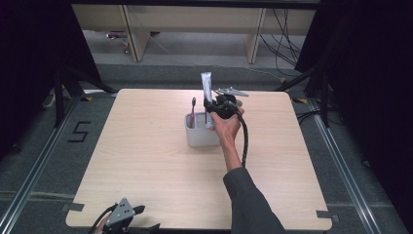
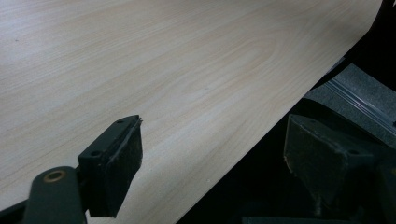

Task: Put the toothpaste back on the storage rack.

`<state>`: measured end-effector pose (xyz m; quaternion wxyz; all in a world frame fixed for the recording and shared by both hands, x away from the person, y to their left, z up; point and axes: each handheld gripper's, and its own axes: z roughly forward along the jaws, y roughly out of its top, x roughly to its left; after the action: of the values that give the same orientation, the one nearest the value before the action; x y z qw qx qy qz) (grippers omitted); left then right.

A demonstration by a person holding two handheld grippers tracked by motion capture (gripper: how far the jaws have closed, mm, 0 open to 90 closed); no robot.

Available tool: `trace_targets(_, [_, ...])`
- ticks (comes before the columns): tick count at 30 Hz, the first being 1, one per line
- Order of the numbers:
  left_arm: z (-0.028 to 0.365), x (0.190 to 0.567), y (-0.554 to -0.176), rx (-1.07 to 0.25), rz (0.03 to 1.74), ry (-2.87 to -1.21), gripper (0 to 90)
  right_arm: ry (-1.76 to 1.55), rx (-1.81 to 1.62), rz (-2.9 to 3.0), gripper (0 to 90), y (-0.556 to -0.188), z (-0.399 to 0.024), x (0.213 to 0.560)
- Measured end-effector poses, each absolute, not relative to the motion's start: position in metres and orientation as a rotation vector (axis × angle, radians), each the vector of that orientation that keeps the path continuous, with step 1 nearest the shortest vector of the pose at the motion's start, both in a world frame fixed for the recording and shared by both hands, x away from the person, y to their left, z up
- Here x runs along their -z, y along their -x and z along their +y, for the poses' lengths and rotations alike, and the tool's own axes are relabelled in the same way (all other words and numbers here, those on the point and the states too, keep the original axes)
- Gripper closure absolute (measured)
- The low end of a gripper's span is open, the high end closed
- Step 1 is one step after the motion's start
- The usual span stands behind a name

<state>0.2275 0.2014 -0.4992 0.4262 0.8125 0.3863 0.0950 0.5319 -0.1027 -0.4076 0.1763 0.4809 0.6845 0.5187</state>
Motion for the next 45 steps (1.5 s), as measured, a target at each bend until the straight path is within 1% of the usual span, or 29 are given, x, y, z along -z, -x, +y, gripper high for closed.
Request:
trace_targets(3, [0.199,0.500,-0.226,-0.223,0.974,-1.997,18.9,-1.349,-1.464,1.942,75.5,-0.531,-0.103,0.412])
trace_targets(12, [0.199,0.501,-0.226,-0.228,0.969,-2.021,18.9,-1.350,-1.445,1.958,75.2,-0.527,-0.102,0.418])
trace_targets(17, [0.197,0.501,-0.226,-0.220,0.970,-2.006,18.8,-1.326,-1.424,1.974,73.8,-0.525,-0.103,0.421])
trace_targets(18, [0.199,0.500,-0.226,-0.223,0.956,-2.032,18.9,-1.338,-1.418,1.973,73.3,-0.524,-0.104,0.422])
trace_targets(29, [0.196,0.502,-0.225,-0.224,0.974,-2.012,18.9,-1.317,-1.358,1.994,72.4,-0.515,-0.107,0.429])
trace_targets(36, [0.196,0.502,-0.226,-0.217,0.960,-2.023,18.9,-1.290,-1.328,2.015,67.7,-0.513,-0.112,0.432])
trace_targets(43, [0.195,0.502,-0.225,-0.220,0.964,-2.018,18.8,-1.280,-1.315,2.023,64.3,-0.507,-0.108,0.433])
trace_targets(44, [0.196,0.502,-0.225,-0.222,0.964,-2.019,18.9,-1.280,-1.324,2.008,63.3,-0.506,-0.109,0.433])
trace_targets(45, [0.196,0.501,-0.225,-0.220,0.965,-2.026,18.9,-1.274,-1.352,1.998,59.9,-0.505,-0.111,0.431])
